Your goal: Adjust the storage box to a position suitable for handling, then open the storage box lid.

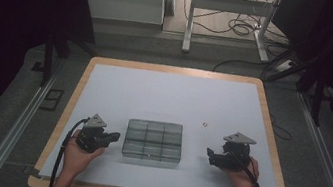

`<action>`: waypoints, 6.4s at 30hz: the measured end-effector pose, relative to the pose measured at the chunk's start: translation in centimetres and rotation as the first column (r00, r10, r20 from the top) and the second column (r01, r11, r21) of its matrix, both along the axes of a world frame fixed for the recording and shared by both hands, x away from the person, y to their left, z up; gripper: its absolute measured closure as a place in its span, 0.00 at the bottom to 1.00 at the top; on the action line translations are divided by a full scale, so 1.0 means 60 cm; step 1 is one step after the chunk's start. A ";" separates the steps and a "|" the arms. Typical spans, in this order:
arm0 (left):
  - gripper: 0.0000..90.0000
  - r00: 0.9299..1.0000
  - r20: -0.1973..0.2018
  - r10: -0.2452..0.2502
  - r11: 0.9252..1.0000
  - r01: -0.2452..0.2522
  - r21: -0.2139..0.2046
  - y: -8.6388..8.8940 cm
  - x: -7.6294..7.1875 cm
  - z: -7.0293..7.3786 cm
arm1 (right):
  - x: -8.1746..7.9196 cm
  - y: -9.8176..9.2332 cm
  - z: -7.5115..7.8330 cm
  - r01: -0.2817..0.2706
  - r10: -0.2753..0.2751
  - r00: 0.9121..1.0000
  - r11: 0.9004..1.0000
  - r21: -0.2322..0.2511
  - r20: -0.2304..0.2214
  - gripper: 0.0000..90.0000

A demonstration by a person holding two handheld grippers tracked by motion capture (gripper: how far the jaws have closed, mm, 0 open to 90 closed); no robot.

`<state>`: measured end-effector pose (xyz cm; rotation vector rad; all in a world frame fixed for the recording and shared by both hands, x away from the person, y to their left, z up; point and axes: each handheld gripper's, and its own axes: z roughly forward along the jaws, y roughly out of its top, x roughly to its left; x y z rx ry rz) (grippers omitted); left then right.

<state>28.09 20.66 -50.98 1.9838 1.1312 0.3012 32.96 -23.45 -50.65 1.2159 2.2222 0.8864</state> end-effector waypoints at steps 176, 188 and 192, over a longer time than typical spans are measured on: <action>1.00 0.997 0.037 -0.063 0.978 0.070 -0.199 -0.030 -0.031 0.006 | 0.003 0.019 0.003 -0.044 0.044 0.999 0.999 0.015 0.014 0.11; 1.00 0.997 0.057 -0.049 0.975 0.060 -0.213 -0.031 -0.026 0.011 | 0.004 0.023 -0.001 -0.044 0.044 0.999 0.999 0.012 0.006 0.11; 1.00 0.997 0.064 -0.051 0.976 0.063 -0.206 -0.033 -0.023 0.013 | 0.004 0.023 -0.001 -0.045 0.045 0.999 0.999 0.012 0.006 0.11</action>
